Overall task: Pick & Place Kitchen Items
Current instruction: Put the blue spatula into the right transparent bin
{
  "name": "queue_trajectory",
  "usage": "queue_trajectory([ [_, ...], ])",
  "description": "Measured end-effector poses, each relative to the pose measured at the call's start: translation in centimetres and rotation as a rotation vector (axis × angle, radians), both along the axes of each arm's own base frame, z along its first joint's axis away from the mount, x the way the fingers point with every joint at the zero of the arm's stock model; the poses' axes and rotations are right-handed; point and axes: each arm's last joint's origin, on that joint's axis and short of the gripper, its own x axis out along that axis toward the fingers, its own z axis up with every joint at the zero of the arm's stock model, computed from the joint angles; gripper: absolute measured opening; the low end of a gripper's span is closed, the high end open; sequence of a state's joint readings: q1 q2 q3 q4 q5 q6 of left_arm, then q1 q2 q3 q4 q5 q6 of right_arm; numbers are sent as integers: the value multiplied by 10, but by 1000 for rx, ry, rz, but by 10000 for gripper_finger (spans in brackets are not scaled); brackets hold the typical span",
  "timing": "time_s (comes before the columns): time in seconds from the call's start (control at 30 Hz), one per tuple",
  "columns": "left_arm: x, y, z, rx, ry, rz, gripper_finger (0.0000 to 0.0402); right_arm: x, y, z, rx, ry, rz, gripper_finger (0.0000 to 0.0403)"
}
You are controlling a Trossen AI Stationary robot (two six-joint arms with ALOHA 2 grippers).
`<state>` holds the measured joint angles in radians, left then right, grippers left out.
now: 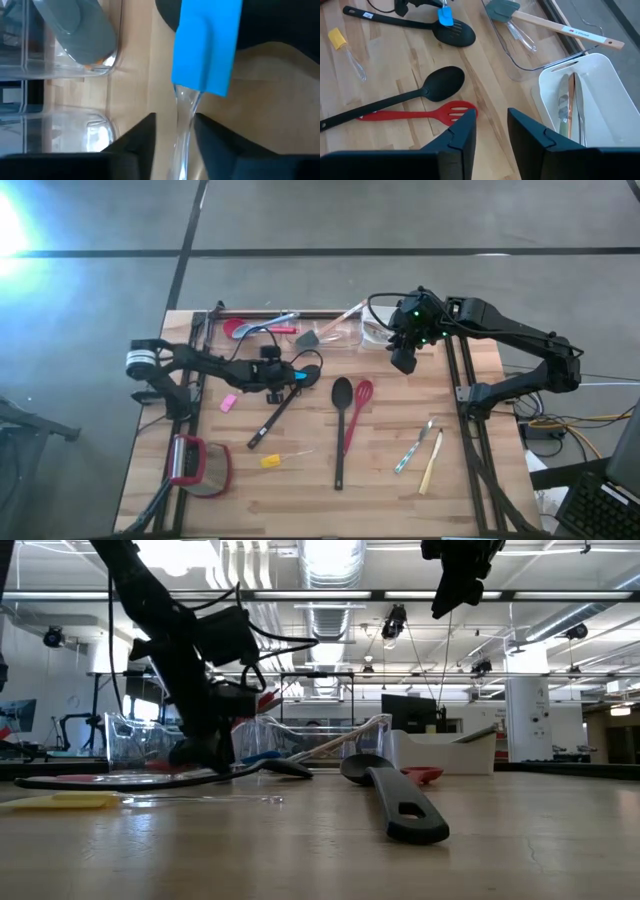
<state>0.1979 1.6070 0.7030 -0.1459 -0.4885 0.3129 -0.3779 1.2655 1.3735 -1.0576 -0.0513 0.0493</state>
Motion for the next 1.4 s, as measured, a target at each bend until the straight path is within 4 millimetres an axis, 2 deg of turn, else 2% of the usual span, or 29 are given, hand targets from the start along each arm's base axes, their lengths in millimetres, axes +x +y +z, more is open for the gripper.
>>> queue_trajectory([
  [0.13,-1,-1,3,-7,-3,3,38,0,0,0,0,0,0,109],
  [0.2,1,0,9,-3,-20,10,16,0,0,0,0,0,0,107],
  [0.33,2,-1,26,7,-25,29,13,0,0,0,1,1,0,99],
  [0.5,4,-10,68,12,-172,43,13,0,0,0,1,2,0,91],
  [0.67,1,-20,111,-3,-491,21,13,2,-1,0,-10,-22,6,83],
  [0.9,-1,-28,151,-129,-989,-217,13,22,-2,-8,-48,-206,110,73],
  [1.1,3,-32,163,-215,-1233,-374,13,40,7,-29,-88,-329,171,76],
  [1.4,11,-31,164,-218,-1349,-422,13,58,28,-50,-125,-542,241,78],
])
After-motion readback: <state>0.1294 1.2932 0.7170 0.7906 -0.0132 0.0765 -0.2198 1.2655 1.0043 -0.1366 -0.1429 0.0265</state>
